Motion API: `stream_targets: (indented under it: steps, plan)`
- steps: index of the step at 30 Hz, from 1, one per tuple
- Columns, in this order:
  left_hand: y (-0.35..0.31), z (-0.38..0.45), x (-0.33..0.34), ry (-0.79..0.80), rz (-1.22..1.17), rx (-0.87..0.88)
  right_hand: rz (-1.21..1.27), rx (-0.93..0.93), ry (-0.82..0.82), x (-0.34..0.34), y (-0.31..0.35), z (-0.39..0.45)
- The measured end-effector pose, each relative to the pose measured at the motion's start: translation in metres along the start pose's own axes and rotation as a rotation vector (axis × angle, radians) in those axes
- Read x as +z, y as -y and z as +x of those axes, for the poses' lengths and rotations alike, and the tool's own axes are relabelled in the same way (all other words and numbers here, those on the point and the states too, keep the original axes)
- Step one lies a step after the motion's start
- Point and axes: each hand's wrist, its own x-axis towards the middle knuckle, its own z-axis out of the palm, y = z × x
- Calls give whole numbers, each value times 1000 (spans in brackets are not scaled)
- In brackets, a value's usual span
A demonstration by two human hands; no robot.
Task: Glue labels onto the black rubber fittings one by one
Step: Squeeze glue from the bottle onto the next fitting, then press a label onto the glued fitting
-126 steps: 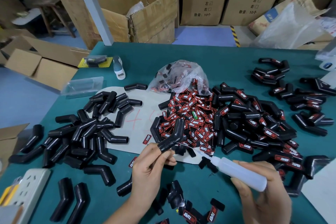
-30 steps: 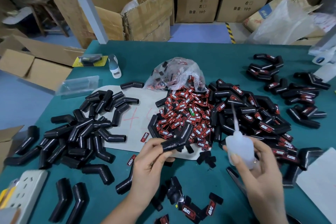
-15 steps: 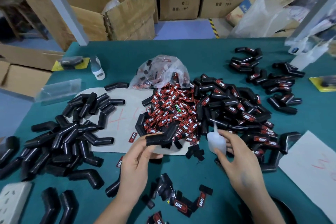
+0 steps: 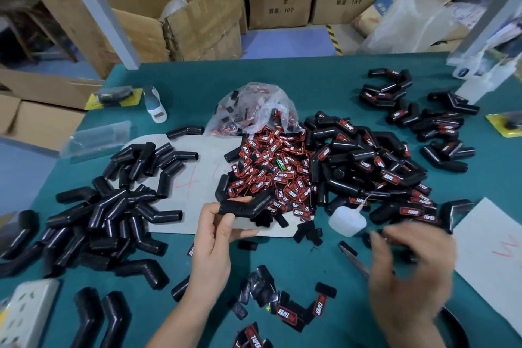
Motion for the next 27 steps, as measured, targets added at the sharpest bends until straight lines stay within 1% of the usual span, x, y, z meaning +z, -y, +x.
stream_targets:
  steps: [1,2,3,6,7,8,10,13,16,18,20,21,22,23,25,26,27]
  plan:
    - [2,1,-1,-11,-10,-7,52,-107,45,4,9,-6]
    - [3,1,-2,-21,-25,-8,70,-166,134,13,16,-12]
    - [3,2,-3,-26,-40,-3,31,-196,249,25,21,-16]
    - [0,4,-3,-18,-82,19,-296,-153,596,66,29,-16]
    - [-1,5,-4,-20,-103,10,-369,-117,660,76,31,-10]
    - [-1,5,-4,-23,-127,-6,-422,-93,685,86,30,-4]
    - [0,5,-5,-26,-168,-42,-524,-60,680,100,28,5]
    - [1,5,-7,17,-220,-87,-614,-59,604,113,27,12]
    - [-4,3,-6,143,-293,-109,-588,-74,572,116,23,14]
    - [-9,1,-6,192,-367,-163,-562,-112,577,112,25,11]
    - [-14,0,-5,207,-412,-208,-472,-140,562,104,27,5]
    - [-15,0,-5,206,-414,-227,-385,-115,553,98,27,1]
    - [-16,-1,-4,203,-411,-247,-275,-45,575,91,28,-2]
    - [-16,-1,-4,204,-413,-262,-113,85,625,83,31,-5]
    - [-19,-1,-3,220,-436,-280,314,429,704,70,36,-12]
    - [-19,-2,-3,233,-448,-289,487,553,698,66,37,-16]
    - [-20,-2,-2,240,-459,-300,622,633,681,63,36,-18]
